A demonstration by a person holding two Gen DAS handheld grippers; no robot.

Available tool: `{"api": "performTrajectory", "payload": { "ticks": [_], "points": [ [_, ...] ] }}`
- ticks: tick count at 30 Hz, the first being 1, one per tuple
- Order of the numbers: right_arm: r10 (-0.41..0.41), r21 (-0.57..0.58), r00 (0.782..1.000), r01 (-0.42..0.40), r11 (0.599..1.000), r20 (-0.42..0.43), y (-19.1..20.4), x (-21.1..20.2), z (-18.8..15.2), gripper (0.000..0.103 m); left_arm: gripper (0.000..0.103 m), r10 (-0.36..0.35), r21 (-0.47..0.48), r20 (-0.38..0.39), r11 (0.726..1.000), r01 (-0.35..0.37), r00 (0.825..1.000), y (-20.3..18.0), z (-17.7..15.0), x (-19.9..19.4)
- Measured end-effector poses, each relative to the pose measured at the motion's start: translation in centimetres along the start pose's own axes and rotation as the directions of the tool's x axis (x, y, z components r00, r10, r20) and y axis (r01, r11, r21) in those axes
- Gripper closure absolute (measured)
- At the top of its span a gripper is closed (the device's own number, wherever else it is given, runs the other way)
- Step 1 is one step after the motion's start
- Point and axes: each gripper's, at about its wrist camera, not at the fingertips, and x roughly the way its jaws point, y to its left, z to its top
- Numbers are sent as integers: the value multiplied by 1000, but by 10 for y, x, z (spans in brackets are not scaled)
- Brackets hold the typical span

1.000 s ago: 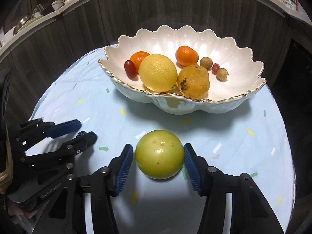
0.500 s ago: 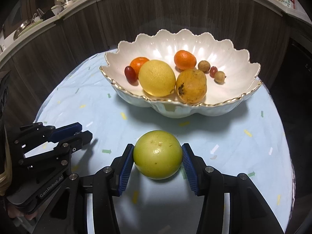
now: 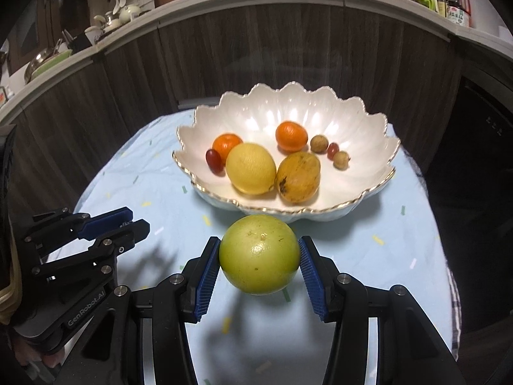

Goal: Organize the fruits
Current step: 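Lift the blueberry and green fruit and carry both over the bowl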

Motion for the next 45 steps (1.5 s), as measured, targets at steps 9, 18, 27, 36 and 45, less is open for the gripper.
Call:
{"api": "performTrajectory", "payload": {
  "ticks": [9,18,27,36,45],
  "points": [
    [-26,15,999,26,1000,47,-10,-15,18,53,82,0,1,38,1000,0,999,-6,23,-9],
    [-58,37,995,55,998,86,-26,-22,38,53,82,-9,2,67,1000,9,998,-13,51,-8],
    [-93,61,989,86,994,118,-39,-22,60,53,82,-11,4,92,1000,10,996,-15,80,-1],
    [-126,83,985,117,990,115,-50,-8,78,53,82,0,-3,93,1000,0,996,-12,105,20],
    [-147,102,985,137,985,93,-58,13,89,53,82,0,-15,73,1000,1,997,-9,116,45]
  ]
}}
